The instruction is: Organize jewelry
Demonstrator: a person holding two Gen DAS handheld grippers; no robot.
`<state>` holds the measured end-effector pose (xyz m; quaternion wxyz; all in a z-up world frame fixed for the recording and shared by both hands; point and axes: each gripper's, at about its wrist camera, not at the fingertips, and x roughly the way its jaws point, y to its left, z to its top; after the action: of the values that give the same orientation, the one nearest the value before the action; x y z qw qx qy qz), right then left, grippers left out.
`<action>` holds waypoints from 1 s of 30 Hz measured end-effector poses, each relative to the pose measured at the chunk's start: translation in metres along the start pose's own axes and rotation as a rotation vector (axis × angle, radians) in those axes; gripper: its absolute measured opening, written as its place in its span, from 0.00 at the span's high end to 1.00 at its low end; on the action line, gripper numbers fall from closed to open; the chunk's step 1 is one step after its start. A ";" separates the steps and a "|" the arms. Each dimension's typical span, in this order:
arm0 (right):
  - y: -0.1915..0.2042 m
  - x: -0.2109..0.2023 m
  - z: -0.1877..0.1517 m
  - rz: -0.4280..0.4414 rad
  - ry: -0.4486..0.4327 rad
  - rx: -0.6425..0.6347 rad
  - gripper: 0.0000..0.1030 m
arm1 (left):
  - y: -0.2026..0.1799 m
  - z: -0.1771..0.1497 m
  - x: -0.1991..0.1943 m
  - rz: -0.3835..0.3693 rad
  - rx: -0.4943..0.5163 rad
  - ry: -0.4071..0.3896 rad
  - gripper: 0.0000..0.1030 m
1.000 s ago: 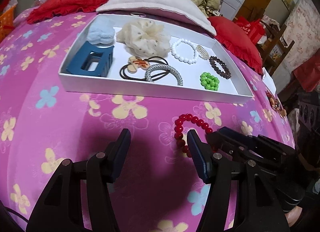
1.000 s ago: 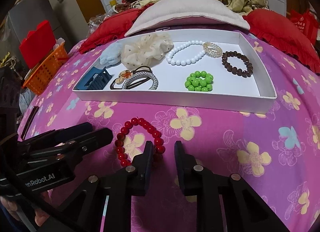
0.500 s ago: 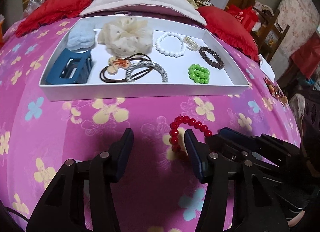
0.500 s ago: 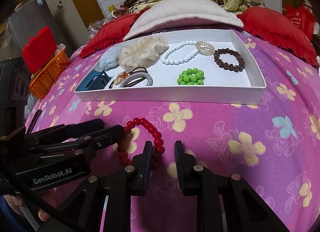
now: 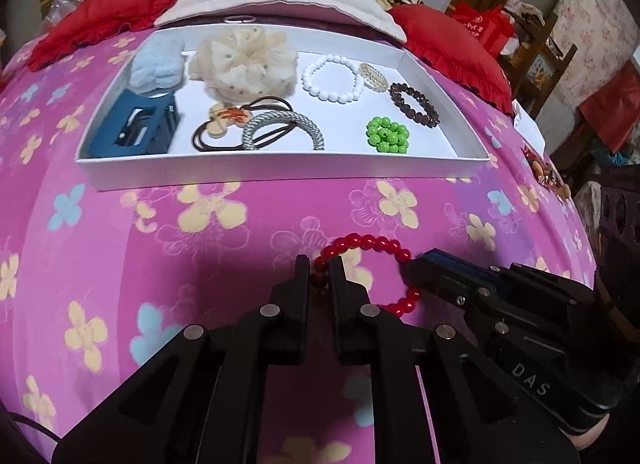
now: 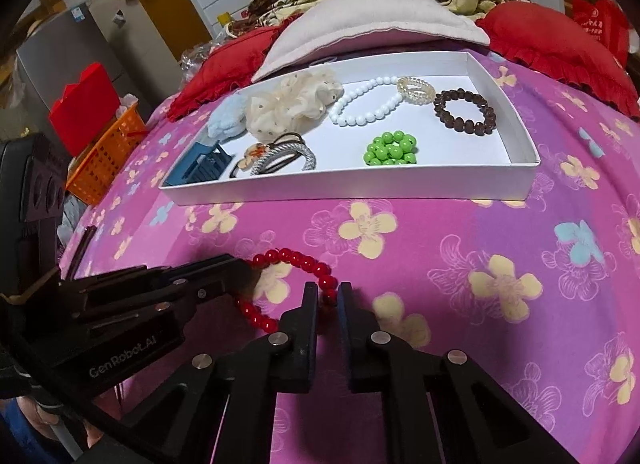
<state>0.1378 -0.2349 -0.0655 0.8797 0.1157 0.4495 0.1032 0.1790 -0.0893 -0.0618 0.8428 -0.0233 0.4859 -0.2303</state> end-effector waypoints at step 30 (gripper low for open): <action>0.056 0.024 -0.010 -0.030 0.032 -0.200 0.74 | 0.036 -0.033 -0.021 0.004 -0.110 -0.022 0.92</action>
<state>0.1386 -0.1732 -0.0729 0.8810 0.0188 0.4527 0.1364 0.1562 -0.0421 -0.0719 0.8459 -0.0711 0.4887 -0.2015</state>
